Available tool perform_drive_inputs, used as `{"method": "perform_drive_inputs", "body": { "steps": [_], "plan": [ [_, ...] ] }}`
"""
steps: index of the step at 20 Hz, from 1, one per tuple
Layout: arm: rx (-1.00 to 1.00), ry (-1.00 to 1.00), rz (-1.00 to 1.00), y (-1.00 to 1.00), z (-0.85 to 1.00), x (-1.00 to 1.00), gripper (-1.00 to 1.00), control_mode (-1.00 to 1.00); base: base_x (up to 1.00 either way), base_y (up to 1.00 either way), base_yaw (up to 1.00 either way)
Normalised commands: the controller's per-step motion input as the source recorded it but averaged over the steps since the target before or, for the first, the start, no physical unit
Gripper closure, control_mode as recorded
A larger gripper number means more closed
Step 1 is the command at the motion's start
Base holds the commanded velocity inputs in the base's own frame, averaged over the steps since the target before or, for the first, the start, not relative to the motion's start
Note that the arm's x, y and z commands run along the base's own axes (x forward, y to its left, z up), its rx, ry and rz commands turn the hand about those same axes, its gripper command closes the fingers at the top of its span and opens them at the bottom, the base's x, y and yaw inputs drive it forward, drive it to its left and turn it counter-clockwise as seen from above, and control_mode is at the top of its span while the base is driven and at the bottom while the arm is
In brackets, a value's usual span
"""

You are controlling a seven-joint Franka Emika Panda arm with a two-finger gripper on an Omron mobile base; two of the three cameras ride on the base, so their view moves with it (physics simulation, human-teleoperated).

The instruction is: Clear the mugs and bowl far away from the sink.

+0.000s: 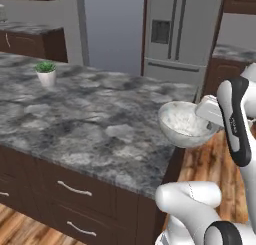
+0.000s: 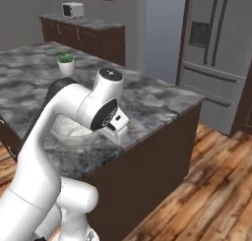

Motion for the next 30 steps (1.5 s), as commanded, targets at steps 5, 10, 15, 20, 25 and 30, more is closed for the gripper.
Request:
{"method": "perform_drive_inputs", "body": {
  "steps": [5,10,15,20,25,30],
  "plan": [
    [0.0,0.0,0.0,0.0,0.0,0.0,1.0,1.0,1.0,0.0,0.42],
    [0.0,0.0,0.0,0.0,0.0,0.0,1.0,1.0,1.0,0.0,0.71],
    [0.0,0.0,0.0,0.0,0.0,0.0,1.0,1.0,0.81,-0.04,0.85],
    [0.0,0.0,0.0,0.0,0.0,0.0,1.0,1.0,1.0,-0.05,0.25],
    [0.0,0.0,0.0,0.0,0.0,0.0,1.0,1.0,1.0,-0.02,0.22],
    [0.0,0.12,0.17,-0.06,-0.32,0.8,1.0,-1.0,0.2,0.0,0.05]
  ]
}}
